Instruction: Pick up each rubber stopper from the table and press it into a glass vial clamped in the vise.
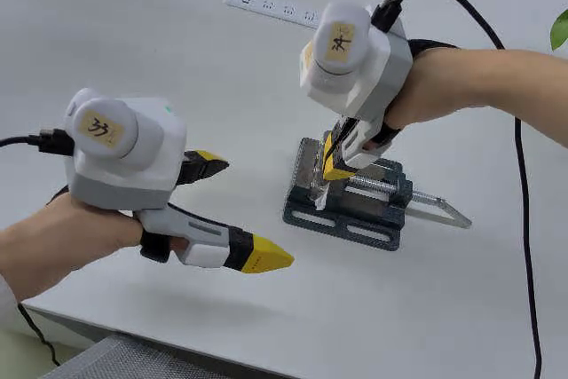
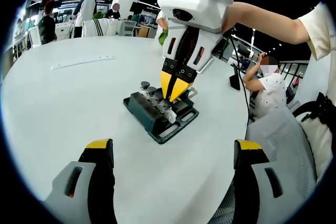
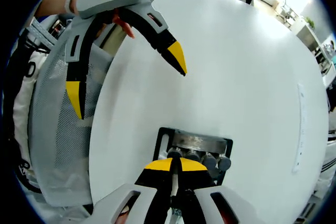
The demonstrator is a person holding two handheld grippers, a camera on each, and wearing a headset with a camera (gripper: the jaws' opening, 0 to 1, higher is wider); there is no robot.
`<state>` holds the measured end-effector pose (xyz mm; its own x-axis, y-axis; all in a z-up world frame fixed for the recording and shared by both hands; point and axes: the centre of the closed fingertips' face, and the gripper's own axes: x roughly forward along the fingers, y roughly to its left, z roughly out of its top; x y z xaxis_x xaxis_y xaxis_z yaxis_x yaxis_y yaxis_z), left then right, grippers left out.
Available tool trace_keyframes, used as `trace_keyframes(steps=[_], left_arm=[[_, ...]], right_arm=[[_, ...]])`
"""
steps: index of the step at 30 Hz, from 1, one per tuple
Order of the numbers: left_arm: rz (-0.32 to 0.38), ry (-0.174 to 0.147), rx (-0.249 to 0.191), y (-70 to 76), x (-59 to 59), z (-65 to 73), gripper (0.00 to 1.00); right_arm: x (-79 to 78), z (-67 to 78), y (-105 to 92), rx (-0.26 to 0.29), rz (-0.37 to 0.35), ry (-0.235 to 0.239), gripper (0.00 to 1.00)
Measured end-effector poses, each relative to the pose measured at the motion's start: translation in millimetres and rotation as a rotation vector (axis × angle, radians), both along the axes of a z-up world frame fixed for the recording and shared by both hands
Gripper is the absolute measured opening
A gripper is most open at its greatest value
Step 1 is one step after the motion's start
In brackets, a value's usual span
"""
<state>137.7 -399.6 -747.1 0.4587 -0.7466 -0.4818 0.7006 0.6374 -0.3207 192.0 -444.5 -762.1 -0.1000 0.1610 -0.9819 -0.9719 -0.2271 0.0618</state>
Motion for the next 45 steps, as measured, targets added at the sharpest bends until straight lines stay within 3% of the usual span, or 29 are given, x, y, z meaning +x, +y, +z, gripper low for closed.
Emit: trace_keyframes(steps=[11,17,19,25,45], left_arm=[[-0.002,0.002,-0.003,0.4,0.7,-1.9,0.95],[0.000,0.000,-0.005,0.4,1.3,-1.5,0.95],[0.001,0.001,-0.006,0.5,1.0,-1.4,0.95],[-0.001,0.005,-0.005,0.2,-0.8,-2.2,0.95],[0.004,0.010,-0.010,0.0,0.6,-3.1,0.94]], right_arm=[[4.8,-2.7,0.4,-0.008,-0.054,0.016,0.00],[2.4,-2.5,-0.1,-0.001,-0.026,0.011,0.00],[-0.6,-2.1,0.6,0.003,-0.037,0.049,0.05],[-0.2,3.1,2.5,0.028,-0.023,0.016,0.04],[1.1,-0.7,1.8,0.019,-0.034,0.026,0.03]])
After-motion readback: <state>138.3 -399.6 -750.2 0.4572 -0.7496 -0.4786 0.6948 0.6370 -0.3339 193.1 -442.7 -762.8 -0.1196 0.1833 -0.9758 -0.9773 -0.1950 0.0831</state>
